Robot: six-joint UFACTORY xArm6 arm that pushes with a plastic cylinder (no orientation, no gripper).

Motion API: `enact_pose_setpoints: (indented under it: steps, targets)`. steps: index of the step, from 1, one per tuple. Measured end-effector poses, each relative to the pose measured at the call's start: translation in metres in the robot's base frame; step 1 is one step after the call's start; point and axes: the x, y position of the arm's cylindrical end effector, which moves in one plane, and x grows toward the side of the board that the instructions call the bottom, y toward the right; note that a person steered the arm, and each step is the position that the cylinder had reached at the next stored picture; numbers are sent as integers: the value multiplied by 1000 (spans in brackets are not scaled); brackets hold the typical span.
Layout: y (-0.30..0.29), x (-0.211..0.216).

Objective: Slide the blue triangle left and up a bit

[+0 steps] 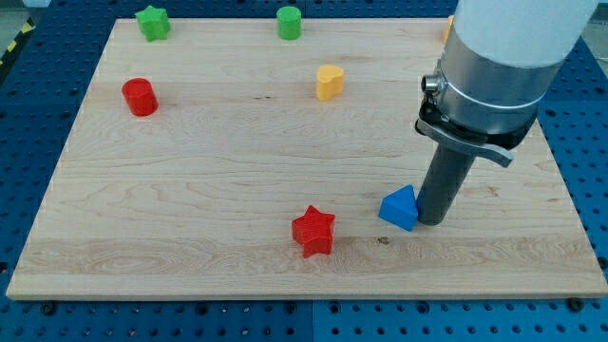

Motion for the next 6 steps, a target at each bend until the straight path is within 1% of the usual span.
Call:
enact_pose_setpoints:
  steps: [1, 2, 3, 5, 6]
  targets:
    - [0, 2]
    - [-14, -2]
    - [-49, -8]
    - [-146, -15]
    - [-176, -38]
